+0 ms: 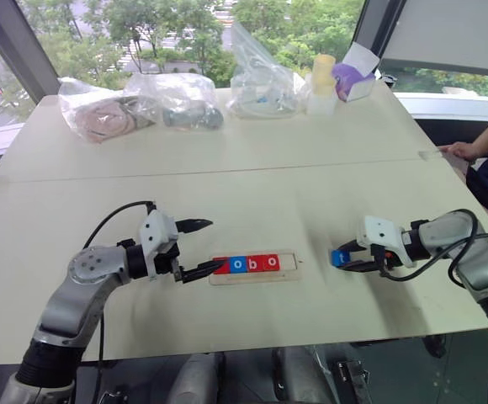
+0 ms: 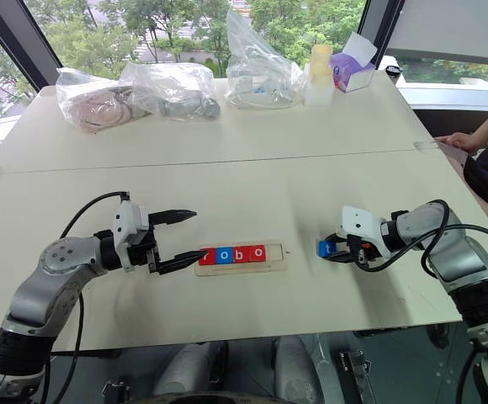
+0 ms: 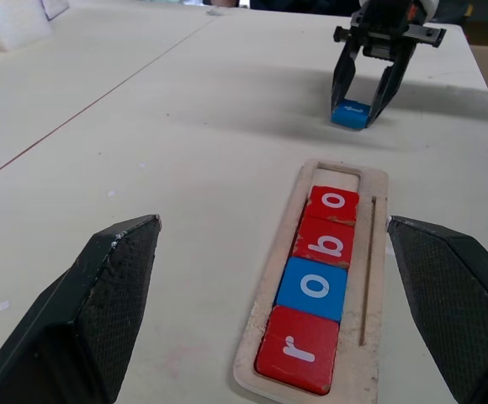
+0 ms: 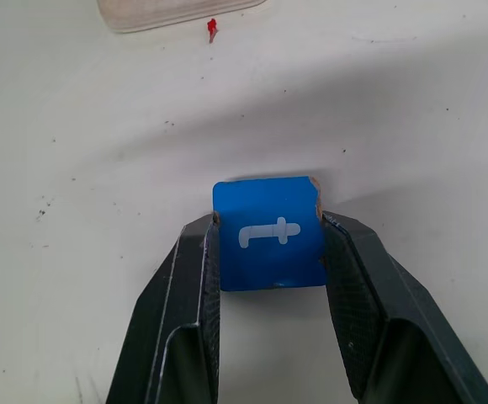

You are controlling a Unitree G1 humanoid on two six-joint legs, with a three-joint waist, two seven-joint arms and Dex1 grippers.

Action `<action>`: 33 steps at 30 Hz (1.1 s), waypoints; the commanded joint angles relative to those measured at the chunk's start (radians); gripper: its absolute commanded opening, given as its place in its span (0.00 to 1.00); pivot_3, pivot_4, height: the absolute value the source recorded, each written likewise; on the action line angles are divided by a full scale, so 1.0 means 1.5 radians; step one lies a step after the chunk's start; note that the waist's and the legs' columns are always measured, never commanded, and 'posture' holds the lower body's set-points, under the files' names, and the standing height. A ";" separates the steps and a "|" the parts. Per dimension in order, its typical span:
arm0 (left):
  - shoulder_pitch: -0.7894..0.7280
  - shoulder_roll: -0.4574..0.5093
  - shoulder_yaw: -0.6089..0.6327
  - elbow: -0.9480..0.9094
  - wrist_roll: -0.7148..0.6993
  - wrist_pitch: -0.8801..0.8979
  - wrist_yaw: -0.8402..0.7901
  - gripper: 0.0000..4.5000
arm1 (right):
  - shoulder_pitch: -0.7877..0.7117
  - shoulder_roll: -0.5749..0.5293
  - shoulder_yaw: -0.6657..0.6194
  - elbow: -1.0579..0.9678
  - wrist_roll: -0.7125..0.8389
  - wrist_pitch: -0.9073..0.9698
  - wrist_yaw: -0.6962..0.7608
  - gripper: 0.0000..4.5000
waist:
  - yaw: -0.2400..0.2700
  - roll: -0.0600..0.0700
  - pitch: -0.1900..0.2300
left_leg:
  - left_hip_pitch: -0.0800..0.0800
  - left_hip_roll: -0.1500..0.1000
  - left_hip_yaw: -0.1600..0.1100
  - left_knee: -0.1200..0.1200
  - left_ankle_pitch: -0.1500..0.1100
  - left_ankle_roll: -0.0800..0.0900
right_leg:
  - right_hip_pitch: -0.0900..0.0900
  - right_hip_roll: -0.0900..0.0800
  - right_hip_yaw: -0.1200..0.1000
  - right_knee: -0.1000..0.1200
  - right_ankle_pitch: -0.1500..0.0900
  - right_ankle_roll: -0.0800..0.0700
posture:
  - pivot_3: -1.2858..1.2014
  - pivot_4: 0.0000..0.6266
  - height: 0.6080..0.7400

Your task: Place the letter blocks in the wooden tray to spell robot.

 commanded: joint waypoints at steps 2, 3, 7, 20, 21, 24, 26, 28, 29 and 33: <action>-0.006 0.007 0.011 -0.018 -0.009 -0.004 -0.001 1.00 | -0.019 0.031 -0.012 -0.068 0.001 0.041 -0.022 0.26 | -0.001 0.000 0.000 | 0.000 0.000 0.000 0.000 0.000 0.000 | 0.000 0.000 0.000 0.000 0.000 0.000 | 0.52 0.24 1.00; -0.008 0.007 0.010 -0.017 -0.009 -0.004 -0.002 1.00 | -0.027 0.041 -0.007 -0.100 0.010 0.064 -0.019 0.26 | 0.000 0.000 0.000 | 0.000 0.000 0.000 0.000 0.000 0.000 | 0.000 0.000 0.000 0.000 0.000 0.000 | 0.52 0.24 1.00; -0.014 0.006 0.007 -0.014 -0.009 -0.003 -0.005 1.00 | -0.044 0.084 0.034 -0.159 -0.002 0.111 -0.015 0.26 | 0.002 0.000 0.000 | -0.001 0.000 0.000 0.000 0.000 0.000 | -0.002 0.000 0.000 0.001 0.000 0.000 | 0.52 0.24 1.00; -0.005 0.008 0.012 -0.029 -0.010 0.003 0.001 1.00 | -0.083 0.134 0.091 -0.137 -0.053 0.119 -0.013 0.26 | 0.002 0.000 0.000 | -0.002 -0.001 0.000 0.000 0.000 0.000 | -0.002 0.000 0.000 0.000 0.000 0.001 | 0.52 0.24 1.00; -0.004 0.008 0.012 -0.029 -0.010 0.003 0.002 1.00 | -0.084 0.137 0.092 -0.136 -0.054 0.121 -0.013 0.26 | 0.002 0.000 0.000 | -0.002 -0.001 0.000 0.000 0.000 0.000 | -0.002 0.000 0.000 0.000 0.000 0.001 | 0.52 0.24 1.00; -0.002 0.007 0.012 -0.031 -0.010 0.003 0.004 1.00 | -0.086 0.142 0.093 -0.142 -0.054 0.127 -0.010 0.26 | 0.002 0.000 0.000 | -0.002 0.000 0.000 0.000 0.000 0.000 | -0.002 0.000 0.000 0.000 0.000 0.001 | 0.52 0.24 1.00; -0.003 0.007 0.011 -0.030 -0.010 0.003 0.004 1.00 | -0.088 0.146 0.094 -0.148 -0.053 0.135 -0.008 0.26 | 0.002 0.000 0.000 | -0.002 0.000 0.000 0.000 0.000 0.000 | -0.002 0.000 0.000 0.000 0.000 0.001 | 0.52 0.24 1.00; -0.003 0.006 0.011 -0.029 -0.009 0.002 0.005 1.00 | -0.089 0.149 0.096 -0.154 -0.052 0.138 -0.005 0.26 | 0.002 0.000 0.000 | -0.002 0.000 0.000 0.000 0.000 0.000 | -0.002 0.000 0.000 0.001 0.000 0.001 | 0.52 0.24 1.00; -0.003 0.006 0.010 -0.029 -0.010 0.002 0.005 1.00 | -0.091 0.151 0.097 -0.157 -0.051 0.141 -0.005 0.26 | 0.002 0.000 0.000 | -0.002 0.000 0.000 0.000 0.000 0.000 | -0.002 0.000 0.000 0.001 0.000 0.001 | 0.52 0.24 1.00; -0.002 0.007 0.010 -0.030 -0.010 0.002 0.005 1.00 | -0.094 0.153 0.101 -0.166 -0.047 0.150 -0.003 0.26 | 0.002 0.000 0.000 | -0.002 0.000 0.000 0.000 0.000 0.000 | -0.002 0.000 0.000 0.001 0.000 0.001 | 0.52 0.24 1.00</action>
